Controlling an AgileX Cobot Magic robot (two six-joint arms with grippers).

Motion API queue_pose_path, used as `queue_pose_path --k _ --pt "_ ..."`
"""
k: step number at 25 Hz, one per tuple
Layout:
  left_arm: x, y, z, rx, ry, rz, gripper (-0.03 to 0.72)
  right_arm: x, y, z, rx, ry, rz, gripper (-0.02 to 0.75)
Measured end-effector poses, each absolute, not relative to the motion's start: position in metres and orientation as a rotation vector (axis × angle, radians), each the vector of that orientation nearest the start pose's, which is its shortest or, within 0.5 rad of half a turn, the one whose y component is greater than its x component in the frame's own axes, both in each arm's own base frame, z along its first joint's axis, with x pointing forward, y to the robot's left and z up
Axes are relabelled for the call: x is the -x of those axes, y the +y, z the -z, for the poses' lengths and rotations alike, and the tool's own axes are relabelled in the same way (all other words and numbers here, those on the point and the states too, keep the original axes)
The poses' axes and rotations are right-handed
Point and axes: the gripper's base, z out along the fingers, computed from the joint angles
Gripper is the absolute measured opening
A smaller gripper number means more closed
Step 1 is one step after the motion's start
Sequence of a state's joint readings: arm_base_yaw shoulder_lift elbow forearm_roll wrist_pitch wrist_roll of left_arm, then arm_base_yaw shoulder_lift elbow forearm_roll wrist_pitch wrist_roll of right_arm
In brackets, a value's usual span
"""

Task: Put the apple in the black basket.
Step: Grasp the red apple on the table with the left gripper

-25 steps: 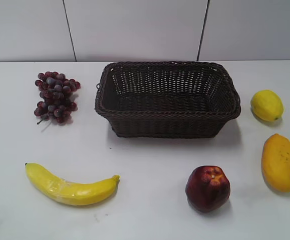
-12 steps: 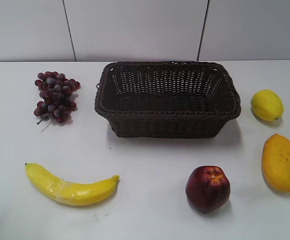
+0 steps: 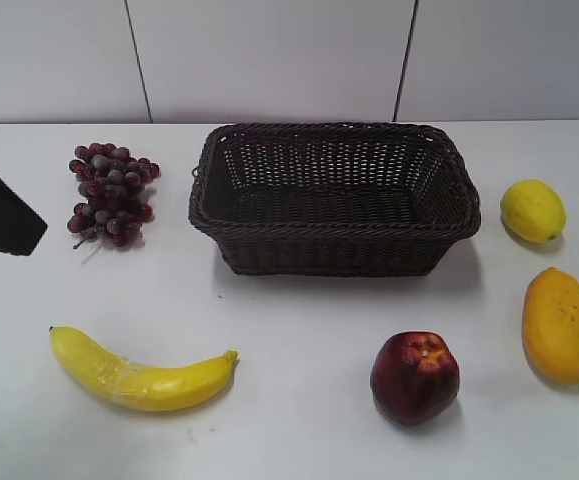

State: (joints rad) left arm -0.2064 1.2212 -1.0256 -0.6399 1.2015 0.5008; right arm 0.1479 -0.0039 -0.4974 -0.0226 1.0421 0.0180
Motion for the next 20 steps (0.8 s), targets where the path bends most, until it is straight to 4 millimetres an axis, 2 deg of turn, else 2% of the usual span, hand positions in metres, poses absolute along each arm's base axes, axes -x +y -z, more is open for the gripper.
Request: queue_pose_path --k 4,9,15,20 --pt "-0.203 -0.110 -0.329 -0.884 2.554 0.738 0.558 0.004 -0.002 -0.278 0.131 2.021 -0.082 0.560" --pt "-0.199 -0.149 -0.330 -1.195 2.492 0.624 0.558 0.004 -0.002 -0.278 0.131 2.021 -0.085 0.560" --pt "-0.196 -0.216 -0.320 -1.524 2.442 0.544 0.558 0.004 -0.002 -0.278 0.131 2.020 -0.087 0.560" --pt "-0.194 -0.276 -0.312 -1.671 2.395 0.473 0.558 0.004 -0.002 -0.278 0.131 2.020 -0.088 0.560"
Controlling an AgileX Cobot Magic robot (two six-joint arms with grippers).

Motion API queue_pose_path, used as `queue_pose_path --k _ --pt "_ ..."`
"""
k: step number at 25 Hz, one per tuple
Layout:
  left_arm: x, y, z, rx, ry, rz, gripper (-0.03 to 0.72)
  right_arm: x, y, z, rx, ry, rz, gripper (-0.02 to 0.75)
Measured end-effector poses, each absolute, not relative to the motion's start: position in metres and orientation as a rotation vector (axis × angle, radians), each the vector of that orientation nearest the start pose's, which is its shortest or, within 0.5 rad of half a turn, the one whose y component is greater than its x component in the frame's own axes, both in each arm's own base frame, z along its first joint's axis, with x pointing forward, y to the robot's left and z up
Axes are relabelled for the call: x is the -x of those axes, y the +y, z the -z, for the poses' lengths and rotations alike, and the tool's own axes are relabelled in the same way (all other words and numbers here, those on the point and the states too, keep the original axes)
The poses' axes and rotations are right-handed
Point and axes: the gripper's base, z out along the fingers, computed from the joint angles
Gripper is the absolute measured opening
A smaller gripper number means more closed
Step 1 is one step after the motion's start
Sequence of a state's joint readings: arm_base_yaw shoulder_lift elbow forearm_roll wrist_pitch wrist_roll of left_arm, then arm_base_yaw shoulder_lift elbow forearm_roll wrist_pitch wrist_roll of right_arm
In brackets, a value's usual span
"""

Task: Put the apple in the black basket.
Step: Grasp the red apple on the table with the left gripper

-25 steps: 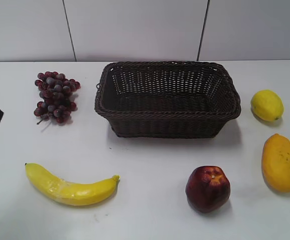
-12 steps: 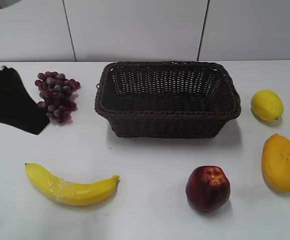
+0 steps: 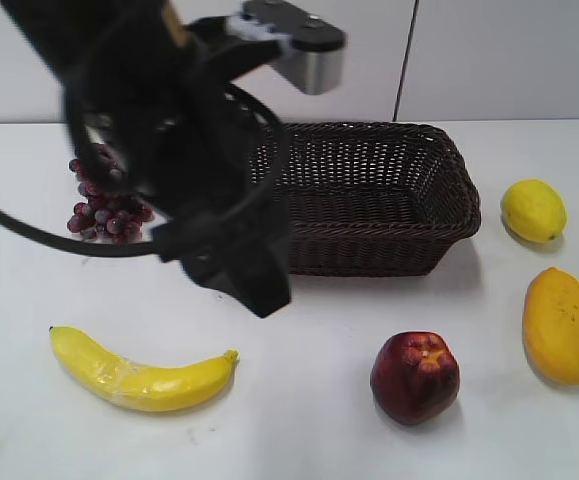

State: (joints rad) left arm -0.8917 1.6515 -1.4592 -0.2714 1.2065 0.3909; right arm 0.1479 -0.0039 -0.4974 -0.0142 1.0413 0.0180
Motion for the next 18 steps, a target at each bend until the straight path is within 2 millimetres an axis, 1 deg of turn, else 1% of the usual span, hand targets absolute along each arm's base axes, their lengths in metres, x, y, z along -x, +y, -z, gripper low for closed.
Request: queue_pose_path --k 5,9,13,16,18 --pt "-0.192 -0.334 -0.295 -1.757 2.357 0.341 0.558 0.004 -0.002 -0.278 0.131 2.020 -0.088 0.560" --pt "-0.186 -0.373 -0.271 -1.802 2.347 0.271 0.558 0.004 -0.002 -0.278 0.131 2.020 -0.088 0.560" --pt "-0.180 -0.400 -0.247 -1.811 2.358 0.187 0.558 0.004 -0.002 -0.278 0.131 2.020 -0.088 0.560" --pt "-0.180 -0.413 -0.231 -1.807 2.356 0.106 0.562 0.004 -0.002 -0.278 0.131 2.020 -0.088 0.560" --pt "-0.179 -0.418 -0.222 -1.812 2.363 0.083 0.581 0.004 -0.002 -0.278 0.131 2.020 -0.088 0.560"
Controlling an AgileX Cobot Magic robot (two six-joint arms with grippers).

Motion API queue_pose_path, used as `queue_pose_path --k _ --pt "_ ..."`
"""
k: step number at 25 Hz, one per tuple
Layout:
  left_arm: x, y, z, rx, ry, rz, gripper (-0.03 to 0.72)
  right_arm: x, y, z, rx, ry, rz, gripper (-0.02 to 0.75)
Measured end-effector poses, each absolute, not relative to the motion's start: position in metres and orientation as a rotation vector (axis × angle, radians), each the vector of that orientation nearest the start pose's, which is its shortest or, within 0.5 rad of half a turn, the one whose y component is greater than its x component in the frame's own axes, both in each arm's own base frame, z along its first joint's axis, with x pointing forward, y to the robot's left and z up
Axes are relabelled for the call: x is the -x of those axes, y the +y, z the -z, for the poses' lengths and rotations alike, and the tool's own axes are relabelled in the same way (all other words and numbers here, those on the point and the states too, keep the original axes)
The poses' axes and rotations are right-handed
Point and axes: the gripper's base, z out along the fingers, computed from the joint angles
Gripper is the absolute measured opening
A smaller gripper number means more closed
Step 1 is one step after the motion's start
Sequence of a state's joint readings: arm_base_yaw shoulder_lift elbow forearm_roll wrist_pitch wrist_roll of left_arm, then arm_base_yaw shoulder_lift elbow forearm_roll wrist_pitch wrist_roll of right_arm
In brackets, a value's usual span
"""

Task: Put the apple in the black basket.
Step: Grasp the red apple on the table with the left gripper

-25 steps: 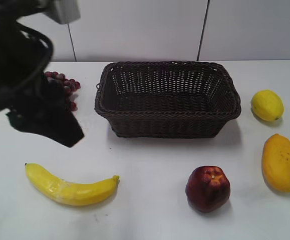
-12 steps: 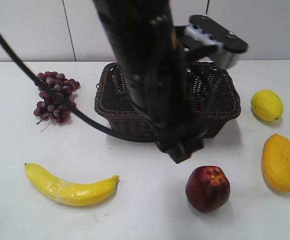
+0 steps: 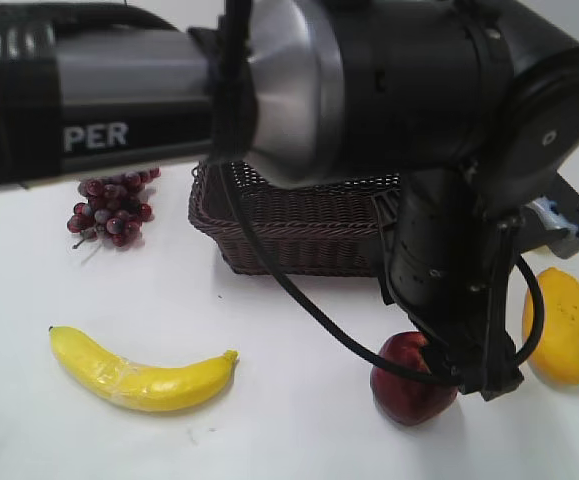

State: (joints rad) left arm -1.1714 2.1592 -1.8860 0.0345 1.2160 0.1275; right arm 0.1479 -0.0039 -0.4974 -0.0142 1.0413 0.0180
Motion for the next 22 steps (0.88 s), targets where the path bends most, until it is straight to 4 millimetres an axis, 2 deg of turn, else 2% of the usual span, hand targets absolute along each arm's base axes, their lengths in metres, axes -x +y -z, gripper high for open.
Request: queue_pose_path --k 7,16,22 --pt "-0.180 -0.424 -0.201 -1.813 2.402 0.039 0.626 0.004 -0.002 -0.278 0.131 2.020 -0.088 0.560" --pt "-0.184 -0.432 -0.192 -1.790 2.360 0.061 0.627 0.004 -0.002 -0.278 0.131 2.020 -0.088 0.560" --pt "-0.188 -0.436 -0.177 -1.798 2.375 0.047 0.625 0.004 -0.002 -0.278 0.131 2.020 -0.088 0.560"
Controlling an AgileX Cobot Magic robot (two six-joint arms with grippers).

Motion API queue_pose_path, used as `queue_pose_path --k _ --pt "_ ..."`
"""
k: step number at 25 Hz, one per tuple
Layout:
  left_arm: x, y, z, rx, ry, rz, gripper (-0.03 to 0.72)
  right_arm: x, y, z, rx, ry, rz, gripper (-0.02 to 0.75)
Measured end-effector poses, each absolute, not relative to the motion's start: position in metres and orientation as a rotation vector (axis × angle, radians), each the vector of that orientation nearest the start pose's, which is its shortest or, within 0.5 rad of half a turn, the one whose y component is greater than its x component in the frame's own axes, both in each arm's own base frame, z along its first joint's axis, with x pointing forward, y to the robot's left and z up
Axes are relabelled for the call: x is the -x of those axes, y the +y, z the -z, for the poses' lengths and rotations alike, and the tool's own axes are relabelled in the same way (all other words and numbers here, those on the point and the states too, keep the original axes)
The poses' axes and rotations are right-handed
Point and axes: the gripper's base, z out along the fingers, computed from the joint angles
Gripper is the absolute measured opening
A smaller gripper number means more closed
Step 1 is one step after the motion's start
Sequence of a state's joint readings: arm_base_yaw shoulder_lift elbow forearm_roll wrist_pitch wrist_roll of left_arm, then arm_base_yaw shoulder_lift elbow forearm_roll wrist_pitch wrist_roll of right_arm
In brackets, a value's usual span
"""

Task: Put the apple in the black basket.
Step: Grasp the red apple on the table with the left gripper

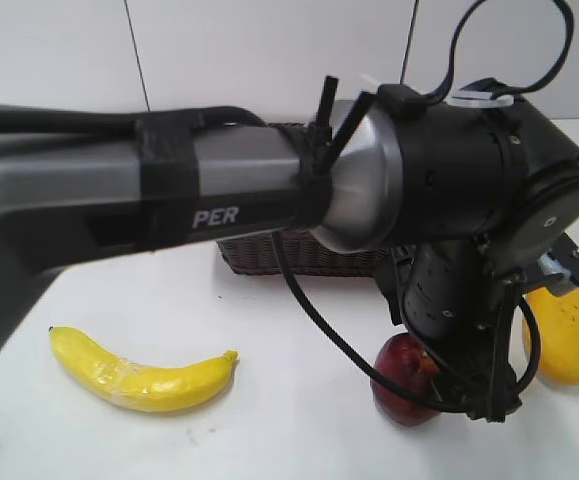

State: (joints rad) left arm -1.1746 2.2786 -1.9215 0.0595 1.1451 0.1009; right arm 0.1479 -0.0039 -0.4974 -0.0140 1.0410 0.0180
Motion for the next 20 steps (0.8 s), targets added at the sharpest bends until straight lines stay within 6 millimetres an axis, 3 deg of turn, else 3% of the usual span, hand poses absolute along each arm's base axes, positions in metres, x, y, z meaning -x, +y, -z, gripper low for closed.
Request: queue_pose_path --k 9,20 --pt "-0.193 -0.436 -0.161 -1.801 2.405 0.026 0.606 0.004 -0.002 -0.278 0.131 2.019 -0.089 0.560" --pt "-0.192 -0.435 -0.163 -1.804 2.434 0.035 0.571 0.004 -0.002 -0.278 0.131 2.019 -0.089 0.560"
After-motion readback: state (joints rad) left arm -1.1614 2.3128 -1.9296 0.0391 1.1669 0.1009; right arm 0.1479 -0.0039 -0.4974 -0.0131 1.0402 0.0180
